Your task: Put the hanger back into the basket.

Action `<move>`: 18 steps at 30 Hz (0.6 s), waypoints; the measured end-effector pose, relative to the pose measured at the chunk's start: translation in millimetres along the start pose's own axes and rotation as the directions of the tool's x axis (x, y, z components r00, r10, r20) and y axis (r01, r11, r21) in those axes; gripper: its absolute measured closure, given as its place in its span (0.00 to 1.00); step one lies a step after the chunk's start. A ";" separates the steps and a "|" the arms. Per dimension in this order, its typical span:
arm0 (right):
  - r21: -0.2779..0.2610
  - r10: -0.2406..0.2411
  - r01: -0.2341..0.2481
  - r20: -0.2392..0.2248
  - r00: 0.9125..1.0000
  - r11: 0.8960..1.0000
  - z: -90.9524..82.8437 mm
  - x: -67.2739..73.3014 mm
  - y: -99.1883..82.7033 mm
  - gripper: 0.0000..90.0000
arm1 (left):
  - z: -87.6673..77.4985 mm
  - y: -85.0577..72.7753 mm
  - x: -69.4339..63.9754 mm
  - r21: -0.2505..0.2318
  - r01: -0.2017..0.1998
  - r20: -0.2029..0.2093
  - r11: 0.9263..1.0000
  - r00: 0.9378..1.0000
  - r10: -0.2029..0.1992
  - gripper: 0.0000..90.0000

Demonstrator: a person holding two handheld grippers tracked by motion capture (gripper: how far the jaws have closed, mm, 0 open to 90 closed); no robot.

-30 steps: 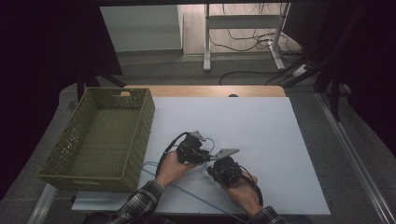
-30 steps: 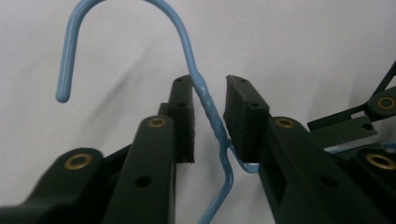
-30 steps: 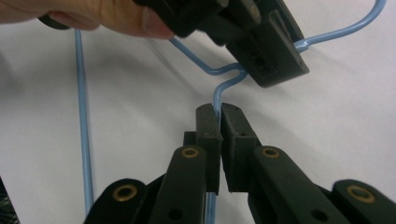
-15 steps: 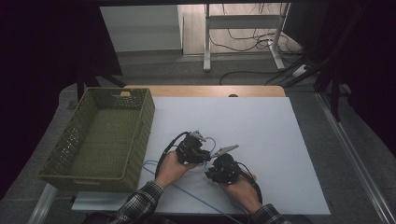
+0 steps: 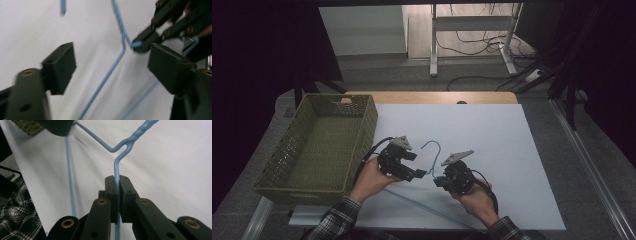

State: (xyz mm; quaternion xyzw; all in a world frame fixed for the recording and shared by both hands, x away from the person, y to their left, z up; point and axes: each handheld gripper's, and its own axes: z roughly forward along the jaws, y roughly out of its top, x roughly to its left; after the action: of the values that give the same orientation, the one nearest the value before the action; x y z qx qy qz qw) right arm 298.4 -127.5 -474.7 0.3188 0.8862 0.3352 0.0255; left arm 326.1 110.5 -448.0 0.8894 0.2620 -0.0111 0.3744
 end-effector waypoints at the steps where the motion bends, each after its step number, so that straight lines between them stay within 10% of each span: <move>1: -0.007 -0.013 0.013 -0.003 1.000 1.000 -2.8 -0.2 1.0 0.96 | -3.2 -1.1 0.1 0.007 -0.010 -0.011 1.000 1.000 0.010 0.25; 14: -0.040 -0.109 0.108 -0.027 0.994 0.993 -27.3 0.8 10.3 0.96 | 9.9 15.3 3.5 0.134 -0.128 0.126 0.983 0.986 0.111 0.67; 18: -0.024 -0.153 0.152 -0.028 0.988 0.988 -29.1 -0.4 10.0 0.96 | 15.4 21.9 -2.8 0.210 -0.188 0.162 0.960 0.975 0.155 0.78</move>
State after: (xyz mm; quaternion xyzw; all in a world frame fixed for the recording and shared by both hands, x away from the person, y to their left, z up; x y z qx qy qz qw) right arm 296.7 -138.8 -446.1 0.2447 0.9045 0.3468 0.0414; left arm 336.8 86.1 -444.0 0.9422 0.1531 -0.0720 0.2893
